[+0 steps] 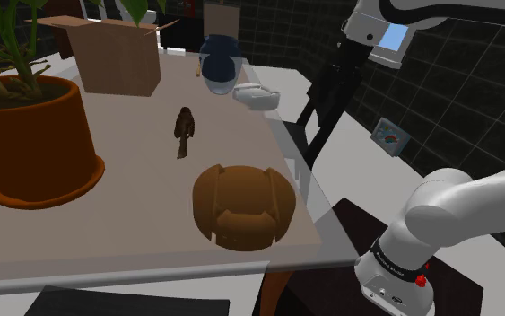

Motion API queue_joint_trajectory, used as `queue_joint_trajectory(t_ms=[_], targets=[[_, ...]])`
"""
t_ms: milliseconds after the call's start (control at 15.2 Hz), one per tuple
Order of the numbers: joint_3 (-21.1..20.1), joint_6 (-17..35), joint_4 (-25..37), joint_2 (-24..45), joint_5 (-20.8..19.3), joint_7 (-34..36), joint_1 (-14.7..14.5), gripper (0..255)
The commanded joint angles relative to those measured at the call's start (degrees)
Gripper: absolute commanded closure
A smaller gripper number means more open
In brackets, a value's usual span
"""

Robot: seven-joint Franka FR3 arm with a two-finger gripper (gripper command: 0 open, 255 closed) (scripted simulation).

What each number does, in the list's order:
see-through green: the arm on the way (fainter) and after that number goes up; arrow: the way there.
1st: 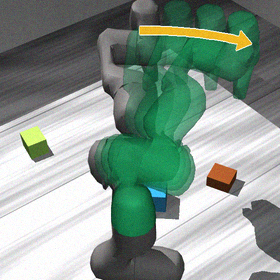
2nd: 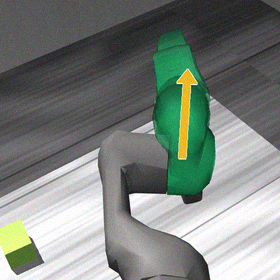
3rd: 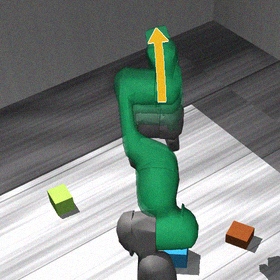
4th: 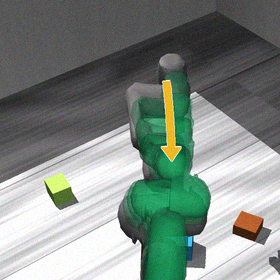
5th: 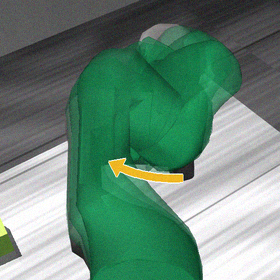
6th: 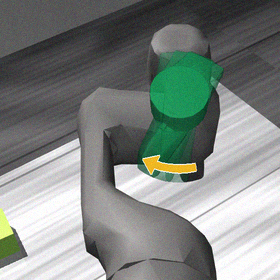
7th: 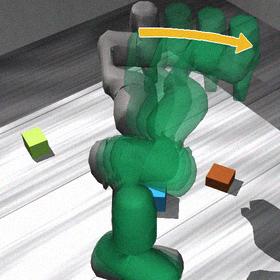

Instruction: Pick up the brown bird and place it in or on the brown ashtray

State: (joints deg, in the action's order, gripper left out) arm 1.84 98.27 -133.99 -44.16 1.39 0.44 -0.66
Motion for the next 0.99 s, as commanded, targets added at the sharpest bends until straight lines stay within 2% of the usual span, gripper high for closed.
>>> queue_joint_trajectory(t_ms=[0,528,924], targets=[[0.0,0.0,0.0,0.0,0.0,0.0,0.0,0],[-9.69,8.47,2.08,9.62,3.2,12.78,-1.32,0],[-16.57,13.84,7.26,19.66,2.81,22.66,-1.34,0]])
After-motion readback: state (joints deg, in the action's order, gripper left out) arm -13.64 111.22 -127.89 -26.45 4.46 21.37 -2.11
